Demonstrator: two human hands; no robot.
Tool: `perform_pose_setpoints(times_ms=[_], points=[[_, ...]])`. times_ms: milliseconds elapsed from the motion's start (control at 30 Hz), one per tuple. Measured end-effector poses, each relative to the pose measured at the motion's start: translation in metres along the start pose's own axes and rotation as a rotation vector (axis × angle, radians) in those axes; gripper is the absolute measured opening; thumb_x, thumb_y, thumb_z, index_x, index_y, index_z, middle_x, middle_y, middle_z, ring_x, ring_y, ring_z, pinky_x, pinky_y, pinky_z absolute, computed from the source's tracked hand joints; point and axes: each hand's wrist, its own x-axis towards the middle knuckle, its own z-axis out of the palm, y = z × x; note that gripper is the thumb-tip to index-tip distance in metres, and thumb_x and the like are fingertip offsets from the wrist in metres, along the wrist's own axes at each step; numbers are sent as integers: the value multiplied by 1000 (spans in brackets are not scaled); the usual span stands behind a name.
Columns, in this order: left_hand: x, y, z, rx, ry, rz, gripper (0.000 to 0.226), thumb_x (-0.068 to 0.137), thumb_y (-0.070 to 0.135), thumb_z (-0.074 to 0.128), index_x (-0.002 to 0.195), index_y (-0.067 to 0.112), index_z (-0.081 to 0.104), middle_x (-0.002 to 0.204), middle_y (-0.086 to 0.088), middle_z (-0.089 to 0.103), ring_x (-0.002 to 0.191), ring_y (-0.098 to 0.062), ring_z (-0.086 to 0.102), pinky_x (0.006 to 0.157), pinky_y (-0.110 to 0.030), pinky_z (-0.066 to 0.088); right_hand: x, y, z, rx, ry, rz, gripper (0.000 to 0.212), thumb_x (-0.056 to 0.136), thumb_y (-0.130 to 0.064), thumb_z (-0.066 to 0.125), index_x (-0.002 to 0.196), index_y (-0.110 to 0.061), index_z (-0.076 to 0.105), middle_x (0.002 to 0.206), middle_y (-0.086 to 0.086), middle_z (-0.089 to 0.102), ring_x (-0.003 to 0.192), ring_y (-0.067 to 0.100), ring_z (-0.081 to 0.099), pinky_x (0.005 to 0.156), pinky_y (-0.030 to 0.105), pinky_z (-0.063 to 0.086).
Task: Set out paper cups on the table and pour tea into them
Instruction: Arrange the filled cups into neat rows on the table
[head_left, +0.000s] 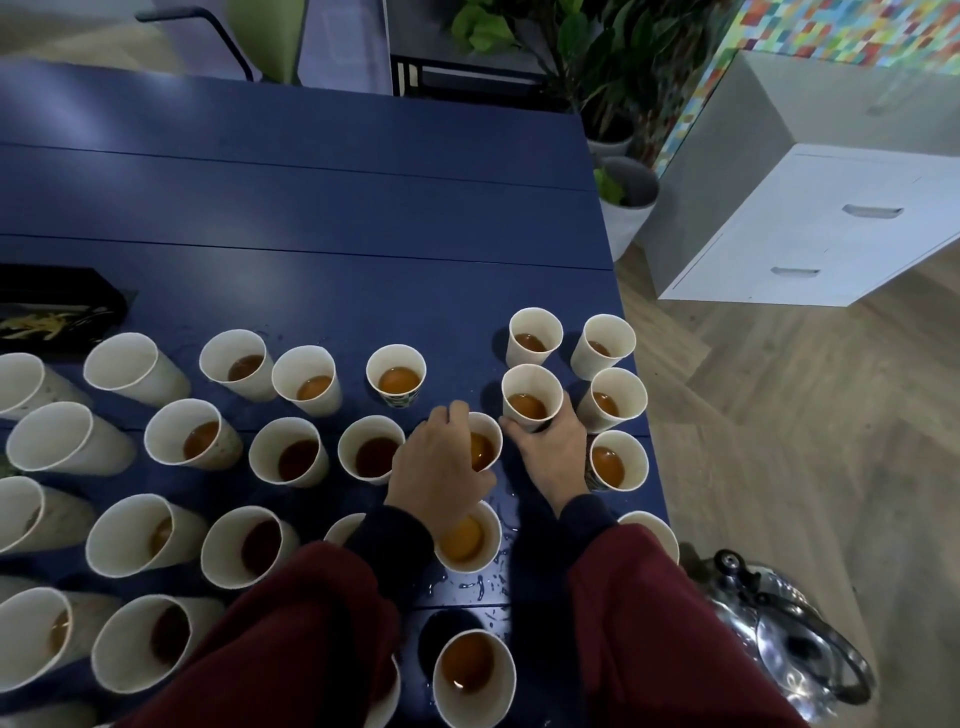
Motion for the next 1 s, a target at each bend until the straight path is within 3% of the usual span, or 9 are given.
perform_pose_setpoints(times_ms=[100,267,467,567,667,733,867,900,1000], points=[[3,-2,-9,-14,-5,-29,56,78,39,76,119,19,44,112,-2,57,97,-20,58,76,-28,49,-1,4,4,-23,18,43,53,73,-19,89,111,-14,54,105,-2,66,94,14,59,79,16,37],[5,-5,-19,-37,-23,-59,52,79,37,76,116,19,44,116,-3,56,99,-21,57,74,-27,39,-6,8,10,-46,32,100,65,74,-23,89,125,-12,50,120,8,67,110,25,63,87,26,42],[4,-2,-29,-76,2,-68,45,78,33,75,107,17,45,104,-2,54,86,-17,51,69,-27,36,-12,-2,5,-63,-18,137,72,75,-9,85,134,-7,43,125,12,64,114,26,60,85,16,35],[3,3,-38,-108,44,-56,42,75,32,76,101,15,47,96,-3,54,82,-23,55,66,-28,37,-21,-9,1,-71,1,215,69,78,-8,80,135,-3,41,124,17,63,116,34,60,89,26,42],[-1,11,-54,-58,61,-55,48,79,36,75,113,13,49,107,-6,57,89,-26,57,70,-28,35,-29,-16,-6,-90,-21,349,55,80,-16,80,123,-2,47,118,17,64,114,36,61,90,35,46],[-5,17,-65,-41,63,-72,54,80,38,74,120,14,48,117,-6,57,99,-28,58,72,-29,36,-35,-22,-14,-159,-165,427,49,82,-28,80,113,3,59,105,14,66,103,29,62,84,35,45],[-15,30,-77,-25,79,-18,48,78,41,73,110,16,47,113,-5,59,97,-25,58,70,-30,37,-55,-41,-34,-275,-331,300,24,82,-29,79,80,-10,64,75,-2,59,82,22,57,77,32,43],[-19,34,-80,-18,80,1,47,77,41,73,106,16,45,110,-5,59,96,-25,57,69,-31,36,-63,-48,-38,-282,-328,251,23,82,-28,80,90,-14,62,84,-5,59,90,21,58,79,30,42],[-28,47,-85,9,54,55,48,75,45,73,101,18,44,104,-2,58,95,-24,58,68,-31,35,-82,-60,-45,-144,-253,-20,67,76,-32,87,131,-21,50,124,-4,62,116,16,59,90,27,45]])
